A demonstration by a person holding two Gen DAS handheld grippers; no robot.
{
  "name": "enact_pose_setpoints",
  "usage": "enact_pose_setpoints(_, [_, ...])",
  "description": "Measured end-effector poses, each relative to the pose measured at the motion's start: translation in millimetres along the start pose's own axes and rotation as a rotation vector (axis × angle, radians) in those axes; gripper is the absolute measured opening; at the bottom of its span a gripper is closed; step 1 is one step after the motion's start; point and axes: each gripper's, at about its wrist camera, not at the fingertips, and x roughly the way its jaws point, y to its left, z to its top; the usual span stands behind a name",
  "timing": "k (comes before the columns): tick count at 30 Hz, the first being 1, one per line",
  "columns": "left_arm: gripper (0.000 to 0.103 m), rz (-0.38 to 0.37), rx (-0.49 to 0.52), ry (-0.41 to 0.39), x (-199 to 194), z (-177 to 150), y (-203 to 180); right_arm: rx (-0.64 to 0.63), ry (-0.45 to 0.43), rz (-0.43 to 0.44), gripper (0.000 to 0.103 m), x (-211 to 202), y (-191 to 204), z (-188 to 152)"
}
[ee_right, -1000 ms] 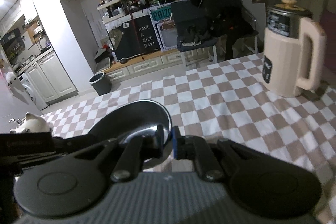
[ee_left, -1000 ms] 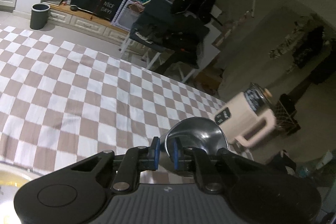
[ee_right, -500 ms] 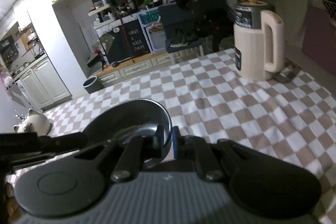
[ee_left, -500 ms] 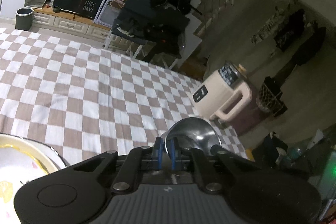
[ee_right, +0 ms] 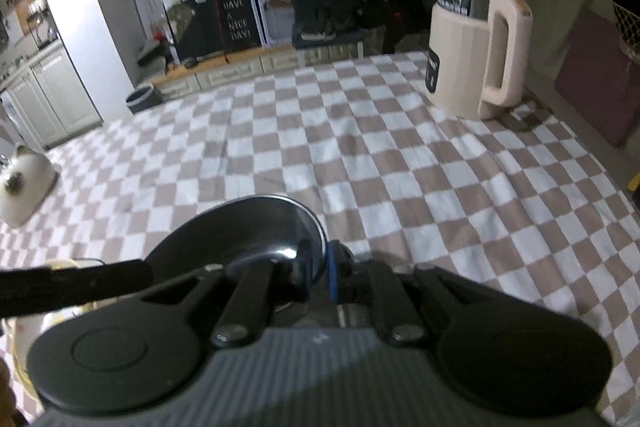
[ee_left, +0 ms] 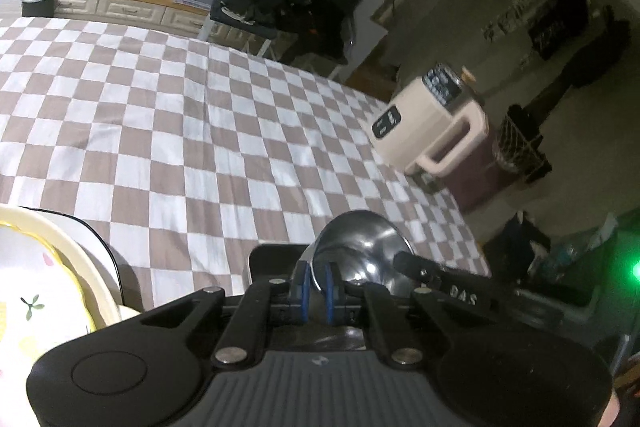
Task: Organize plates and bowls
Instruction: 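Lift the steel bowl with both grippers and carry it toward the pan, then lower the steel bowl into the steel pan with both grippers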
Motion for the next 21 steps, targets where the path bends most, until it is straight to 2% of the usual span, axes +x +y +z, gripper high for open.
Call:
enact_pose_setpoints(5, [0.009,0.024,0.002,0.058,12,-9,1,-0.017,0.035,-0.026,0.01,7,3,-3])
enact_pose_setpoints(12, [0.009,0.037,0.06,0.106,23,-20,-6,-0.034,0.105,-0.056,0.01,24,3,-8])
enact_pose_setpoints(21, [0.009,0.078,0.101,0.169,40,-32,-7,-0.076,0.135,-0.073,0.01,35,5,-9])
